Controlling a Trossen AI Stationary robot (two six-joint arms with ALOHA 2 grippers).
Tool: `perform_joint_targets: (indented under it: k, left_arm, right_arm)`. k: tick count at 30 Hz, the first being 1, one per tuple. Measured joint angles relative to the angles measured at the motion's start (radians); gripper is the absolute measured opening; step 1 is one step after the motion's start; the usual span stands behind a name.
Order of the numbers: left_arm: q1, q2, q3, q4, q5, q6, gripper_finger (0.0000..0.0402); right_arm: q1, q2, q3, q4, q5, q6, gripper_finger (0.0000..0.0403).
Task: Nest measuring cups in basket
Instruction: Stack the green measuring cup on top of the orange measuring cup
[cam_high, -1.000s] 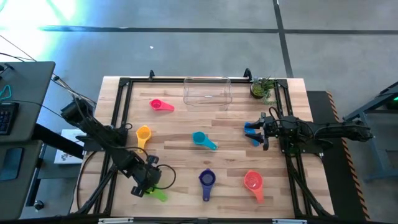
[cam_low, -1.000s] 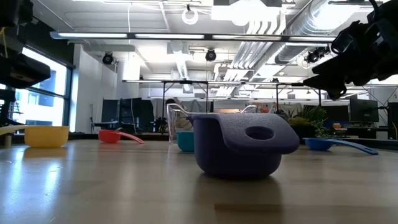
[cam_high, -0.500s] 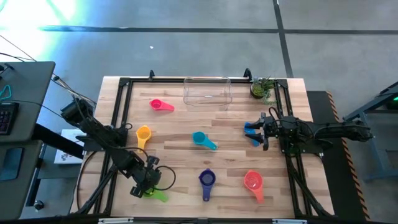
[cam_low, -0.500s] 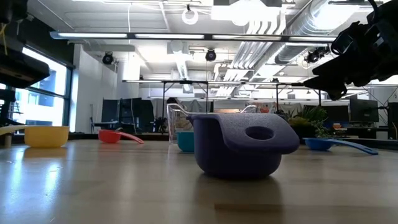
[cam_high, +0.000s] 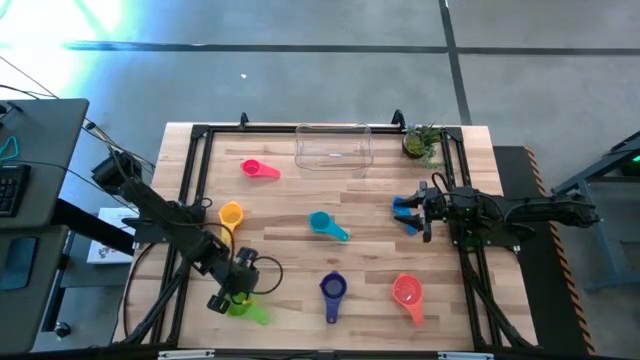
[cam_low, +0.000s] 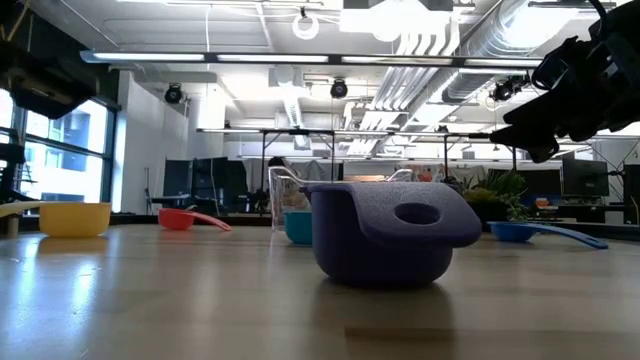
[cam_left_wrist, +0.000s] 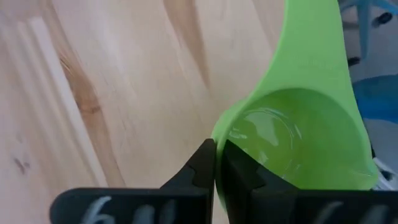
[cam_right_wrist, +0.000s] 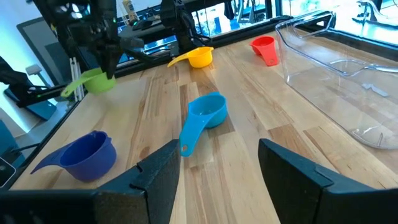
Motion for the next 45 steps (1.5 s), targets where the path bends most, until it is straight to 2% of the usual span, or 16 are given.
perform_joint_targets:
  k: [13, 18, 27, 32, 40, 45]
  left_arm:
    - [0.259, -0.076, 0.000, -0.002, -0.006, 0.199, 0.0005]
    - [0.358, -0.087, 0.001, 0.006, 0.020, 0.273, 0.0005]
    - [0.464, -0.087, 0.110, -0.002, 0.021, 0.324, 0.0005]
    - [0.519, -0.087, 0.168, -0.003, 0.017, 0.252, 0.0005]
    - [0.597, -0.087, 0.223, -0.004, 0.006, -0.028, 0.0005]
    - [0.609, -0.087, 0.241, -0.022, 0.005, -0.148, 0.0005]
  right_arm:
    - [0.000, 0.000, 0.000, -0.006, 0.000, 0.000, 0.0209]
    - [0.000, 0.000, 0.000, -0.006, 0.000, 0.000, 0.0209]
    - [0.000, 0.000, 0.000, -0.007, 0.000, 0.000, 0.0209]
    - [0.000, 0.000, 0.000, -0.006, 0.000, 0.000, 0.0209]
    - [0.000, 0.000, 0.000, -0.007, 0.000, 0.000, 0.0209]
    - [0.000, 0.000, 0.000, -0.007, 0.000, -0.004, 0.0209]
